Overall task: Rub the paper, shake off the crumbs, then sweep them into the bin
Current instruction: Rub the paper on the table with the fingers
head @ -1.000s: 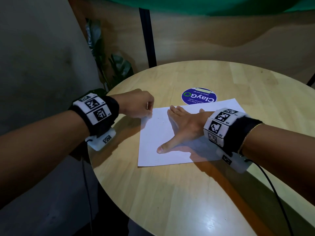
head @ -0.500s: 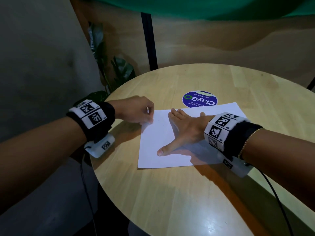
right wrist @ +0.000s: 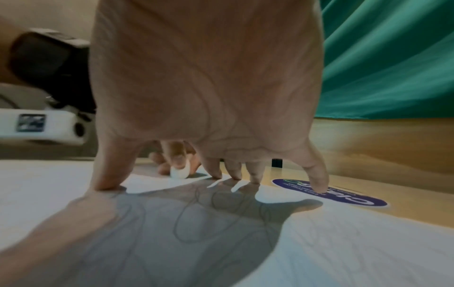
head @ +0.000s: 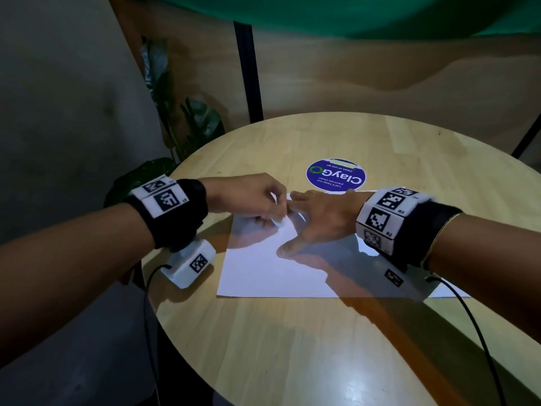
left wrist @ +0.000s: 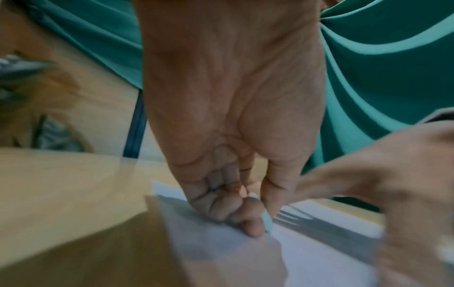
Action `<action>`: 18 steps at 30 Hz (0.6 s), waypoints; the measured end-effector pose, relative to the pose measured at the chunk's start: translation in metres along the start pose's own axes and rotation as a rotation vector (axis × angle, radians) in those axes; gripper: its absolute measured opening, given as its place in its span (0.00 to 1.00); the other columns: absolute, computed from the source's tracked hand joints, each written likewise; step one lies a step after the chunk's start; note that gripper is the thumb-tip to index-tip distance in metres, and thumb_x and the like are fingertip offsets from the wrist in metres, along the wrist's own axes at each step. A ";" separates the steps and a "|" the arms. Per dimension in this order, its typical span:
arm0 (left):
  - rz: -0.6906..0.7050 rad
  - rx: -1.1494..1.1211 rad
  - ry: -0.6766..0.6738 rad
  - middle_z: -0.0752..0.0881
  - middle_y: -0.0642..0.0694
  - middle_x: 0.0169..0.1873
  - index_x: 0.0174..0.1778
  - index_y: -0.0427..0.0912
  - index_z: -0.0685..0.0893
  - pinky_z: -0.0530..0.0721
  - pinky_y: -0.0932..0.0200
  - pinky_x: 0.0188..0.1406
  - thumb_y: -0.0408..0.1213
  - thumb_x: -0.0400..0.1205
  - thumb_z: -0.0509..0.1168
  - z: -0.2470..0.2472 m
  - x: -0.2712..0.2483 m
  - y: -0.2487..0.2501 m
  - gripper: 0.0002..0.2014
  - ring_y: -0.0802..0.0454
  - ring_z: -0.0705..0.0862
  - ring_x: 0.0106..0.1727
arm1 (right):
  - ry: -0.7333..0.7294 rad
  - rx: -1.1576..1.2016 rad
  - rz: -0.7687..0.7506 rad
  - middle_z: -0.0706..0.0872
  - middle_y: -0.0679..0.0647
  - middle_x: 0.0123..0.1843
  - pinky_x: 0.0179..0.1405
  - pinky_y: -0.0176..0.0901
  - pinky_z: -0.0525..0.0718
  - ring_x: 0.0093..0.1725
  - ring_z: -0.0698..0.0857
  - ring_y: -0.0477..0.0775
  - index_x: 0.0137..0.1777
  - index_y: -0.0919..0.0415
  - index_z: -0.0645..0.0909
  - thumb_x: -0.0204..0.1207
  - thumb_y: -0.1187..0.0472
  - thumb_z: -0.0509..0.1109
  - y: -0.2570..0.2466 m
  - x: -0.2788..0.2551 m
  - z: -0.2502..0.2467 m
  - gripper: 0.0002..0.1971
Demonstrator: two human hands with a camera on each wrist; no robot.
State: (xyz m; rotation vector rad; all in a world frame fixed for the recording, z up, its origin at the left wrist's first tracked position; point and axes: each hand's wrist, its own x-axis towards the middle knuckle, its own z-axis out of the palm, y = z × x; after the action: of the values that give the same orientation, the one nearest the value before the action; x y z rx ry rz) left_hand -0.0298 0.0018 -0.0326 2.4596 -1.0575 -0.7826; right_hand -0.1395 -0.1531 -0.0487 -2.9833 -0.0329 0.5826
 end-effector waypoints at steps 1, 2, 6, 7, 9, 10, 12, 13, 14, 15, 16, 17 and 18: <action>-0.009 0.033 0.041 0.94 0.46 0.39 0.51 0.35 0.91 0.87 0.63 0.43 0.34 0.86 0.74 -0.004 0.002 -0.002 0.05 0.54 0.88 0.38 | -0.014 -0.012 0.016 0.62 0.46 0.91 0.80 0.66 0.62 0.91 0.59 0.55 0.91 0.44 0.61 0.75 0.23 0.70 -0.002 -0.003 0.000 0.49; -0.015 0.081 0.103 0.95 0.48 0.39 0.50 0.37 0.91 0.87 0.60 0.47 0.35 0.86 0.74 -0.006 0.004 -0.004 0.04 0.54 0.89 0.39 | -0.029 -0.014 0.031 0.58 0.46 0.93 0.83 0.66 0.60 0.92 0.55 0.55 0.92 0.48 0.57 0.77 0.24 0.69 -0.003 -0.005 -0.001 0.50; 0.018 0.075 -0.003 0.95 0.46 0.38 0.51 0.35 0.90 0.87 0.63 0.44 0.34 0.86 0.74 -0.006 0.004 -0.001 0.05 0.56 0.88 0.37 | -0.018 0.025 0.037 0.51 0.49 0.96 0.86 0.64 0.55 0.94 0.50 0.55 0.94 0.49 0.54 0.79 0.27 0.70 -0.006 -0.012 -0.001 0.51; 0.016 0.063 -0.032 0.95 0.46 0.38 0.51 0.34 0.90 0.88 0.62 0.44 0.34 0.86 0.74 -0.007 0.004 0.000 0.06 0.55 0.88 0.38 | -0.025 0.046 0.036 0.48 0.48 0.96 0.87 0.63 0.53 0.94 0.48 0.54 0.95 0.47 0.52 0.79 0.27 0.70 -0.007 -0.014 0.000 0.51; -0.001 0.138 0.064 0.96 0.47 0.39 0.51 0.38 0.90 0.91 0.54 0.50 0.36 0.86 0.74 -0.012 0.006 -0.005 0.05 0.52 0.91 0.42 | -0.028 0.079 0.034 0.47 0.43 0.96 0.86 0.64 0.53 0.94 0.46 0.49 0.94 0.49 0.51 0.78 0.27 0.70 -0.005 -0.016 0.001 0.52; -0.006 0.179 0.130 0.96 0.48 0.40 0.50 0.40 0.90 0.92 0.50 0.52 0.37 0.87 0.74 -0.014 0.007 -0.007 0.04 0.51 0.93 0.43 | -0.035 0.080 0.032 0.46 0.42 0.95 0.86 0.67 0.53 0.93 0.45 0.48 0.94 0.49 0.50 0.77 0.26 0.70 -0.004 -0.016 0.001 0.54; 0.014 0.156 0.103 0.96 0.46 0.39 0.50 0.40 0.89 0.91 0.53 0.49 0.37 0.87 0.74 -0.012 0.005 -0.007 0.04 0.53 0.91 0.40 | -0.075 0.071 0.022 0.40 0.39 0.95 0.85 0.77 0.48 0.93 0.38 0.46 0.95 0.46 0.43 0.73 0.21 0.70 -0.002 -0.014 0.002 0.60; 0.031 0.118 0.019 0.96 0.44 0.39 0.51 0.39 0.89 0.89 0.57 0.47 0.37 0.86 0.74 -0.009 0.002 -0.005 0.05 0.54 0.90 0.39 | -0.088 0.074 0.022 0.37 0.39 0.95 0.84 0.81 0.45 0.93 0.36 0.46 0.95 0.44 0.40 0.72 0.20 0.70 -0.002 -0.012 0.003 0.62; 0.031 0.081 -0.064 0.96 0.40 0.41 0.51 0.38 0.90 0.87 0.59 0.46 0.37 0.86 0.75 -0.008 -0.001 -0.002 0.05 0.55 0.89 0.39 | -0.089 0.076 0.024 0.36 0.39 0.95 0.84 0.83 0.44 0.93 0.35 0.46 0.95 0.43 0.40 0.71 0.19 0.70 -0.002 -0.012 0.004 0.62; 0.026 0.070 -0.089 0.96 0.39 0.42 0.52 0.38 0.91 0.87 0.59 0.46 0.37 0.86 0.75 -0.009 -0.003 -0.001 0.06 0.54 0.89 0.40 | -0.079 0.072 0.025 0.38 0.40 0.95 0.84 0.83 0.46 0.93 0.37 0.47 0.95 0.44 0.41 0.71 0.20 0.70 -0.003 -0.013 0.005 0.62; 0.019 0.093 -0.054 0.96 0.41 0.42 0.52 0.40 0.91 0.89 0.57 0.48 0.37 0.86 0.75 -0.011 -0.001 -0.003 0.05 0.53 0.90 0.42 | -0.066 0.065 0.027 0.41 0.40 0.95 0.84 0.81 0.48 0.93 0.40 0.48 0.95 0.46 0.44 0.72 0.20 0.70 -0.004 -0.015 0.005 0.61; 0.013 0.132 0.022 0.96 0.45 0.41 0.51 0.41 0.91 0.89 0.55 0.50 0.38 0.87 0.75 -0.013 0.000 -0.005 0.04 0.52 0.91 0.43 | -0.054 0.057 0.026 0.44 0.40 0.95 0.84 0.78 0.51 0.93 0.42 0.48 0.95 0.47 0.45 0.73 0.21 0.70 -0.005 -0.016 0.006 0.59; 0.011 0.165 0.093 0.96 0.48 0.40 0.51 0.43 0.89 0.89 0.55 0.50 0.37 0.87 0.74 -0.014 0.001 -0.006 0.02 0.52 0.91 0.44 | -0.045 0.050 0.025 0.45 0.40 0.95 0.84 0.76 0.52 0.93 0.43 0.48 0.95 0.48 0.46 0.73 0.22 0.70 -0.006 -0.017 0.006 0.59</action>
State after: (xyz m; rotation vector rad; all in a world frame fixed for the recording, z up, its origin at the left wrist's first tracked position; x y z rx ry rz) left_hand -0.0174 0.0067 -0.0253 2.5966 -1.1408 -0.5923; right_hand -0.1577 -0.1475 -0.0470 -2.9257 0.0151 0.6434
